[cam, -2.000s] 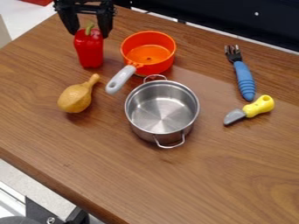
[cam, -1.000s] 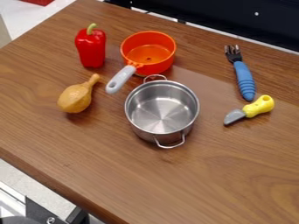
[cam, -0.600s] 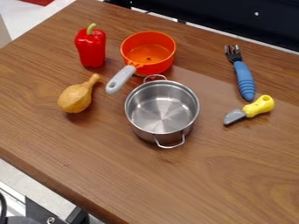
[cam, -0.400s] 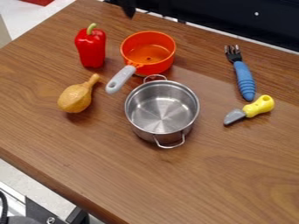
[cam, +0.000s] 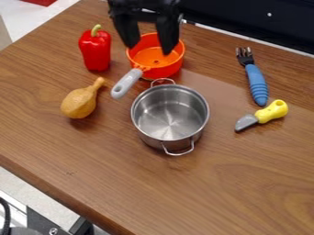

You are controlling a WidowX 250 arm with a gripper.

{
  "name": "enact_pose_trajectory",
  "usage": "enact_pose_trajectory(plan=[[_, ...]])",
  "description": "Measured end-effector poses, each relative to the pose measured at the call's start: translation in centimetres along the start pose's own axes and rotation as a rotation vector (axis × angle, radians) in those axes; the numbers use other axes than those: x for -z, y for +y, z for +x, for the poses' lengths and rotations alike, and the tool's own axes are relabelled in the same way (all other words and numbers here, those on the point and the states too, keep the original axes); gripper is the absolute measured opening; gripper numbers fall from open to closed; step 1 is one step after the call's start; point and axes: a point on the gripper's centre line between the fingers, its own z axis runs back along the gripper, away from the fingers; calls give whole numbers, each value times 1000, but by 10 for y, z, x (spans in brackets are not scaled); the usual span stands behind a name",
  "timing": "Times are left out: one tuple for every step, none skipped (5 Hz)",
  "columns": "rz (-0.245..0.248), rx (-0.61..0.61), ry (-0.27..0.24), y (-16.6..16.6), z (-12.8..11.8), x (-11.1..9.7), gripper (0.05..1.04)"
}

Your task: Remove the red object in the red pot and put to the upper left side of the table

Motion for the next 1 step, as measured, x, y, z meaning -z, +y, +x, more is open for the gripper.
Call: enact_pose_trajectory(plan=[[17,52,65,26,-24,3,999]])
